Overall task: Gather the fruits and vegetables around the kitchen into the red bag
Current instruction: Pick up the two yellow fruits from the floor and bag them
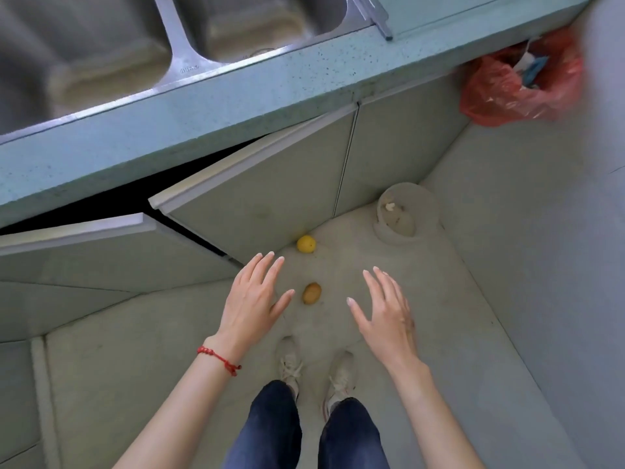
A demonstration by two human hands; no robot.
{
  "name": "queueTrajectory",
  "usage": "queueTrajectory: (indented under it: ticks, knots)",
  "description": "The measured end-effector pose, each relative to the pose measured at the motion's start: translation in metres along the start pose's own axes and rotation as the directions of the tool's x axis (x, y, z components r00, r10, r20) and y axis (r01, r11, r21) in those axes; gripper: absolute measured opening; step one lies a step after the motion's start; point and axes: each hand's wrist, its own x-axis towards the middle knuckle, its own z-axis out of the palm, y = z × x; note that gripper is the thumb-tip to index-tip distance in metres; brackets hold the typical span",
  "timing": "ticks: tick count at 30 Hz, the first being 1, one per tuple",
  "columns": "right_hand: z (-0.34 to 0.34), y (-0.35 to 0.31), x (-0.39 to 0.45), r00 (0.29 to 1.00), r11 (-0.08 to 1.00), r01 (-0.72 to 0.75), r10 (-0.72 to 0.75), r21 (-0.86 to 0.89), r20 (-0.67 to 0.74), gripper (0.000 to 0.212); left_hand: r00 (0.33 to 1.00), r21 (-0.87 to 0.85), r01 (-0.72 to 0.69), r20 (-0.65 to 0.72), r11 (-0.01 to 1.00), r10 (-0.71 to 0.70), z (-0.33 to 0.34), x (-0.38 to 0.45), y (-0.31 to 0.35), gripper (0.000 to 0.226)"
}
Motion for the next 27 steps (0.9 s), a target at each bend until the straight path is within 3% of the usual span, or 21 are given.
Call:
queueTrajectory:
  ticks: [6, 13, 20, 27]
  knots:
    - [0.073, 0.055, 0.053, 0.997, 1.0, 0.025, -0.024, -0.018, 0.071, 0.065, 0.999, -0.083, -0.005, -0.041, 0.997, 0.002, 0.081, 0.05, -0.016, 0.074]
    - [0.179, 0.117, 0.118, 0.992, 0.996, 0.091, -0.091, 0.004, 0.093, 0.071, 0.996, -0.031, -0.068, 0.05, 0.997, 0.069, 0.193, 0.109, -0.065, 0.076]
    - [0.275, 0.171, 0.176, 0.961, 0.977, 0.212, -0.211, 0.015, 0.178, 0.06, 0.987, -0.006, -0.144, 0.065, 0.989, 0.145, 0.291, 0.159, -0.114, 0.072]
    - [0.365, 0.223, 0.224, 0.955, 0.972, 0.215, -0.229, 0.093, 0.188, 0.059, 0.979, -0.016, -0.194, 0.059, 0.981, 0.195, 0.394, 0.211, -0.15, 0.066]
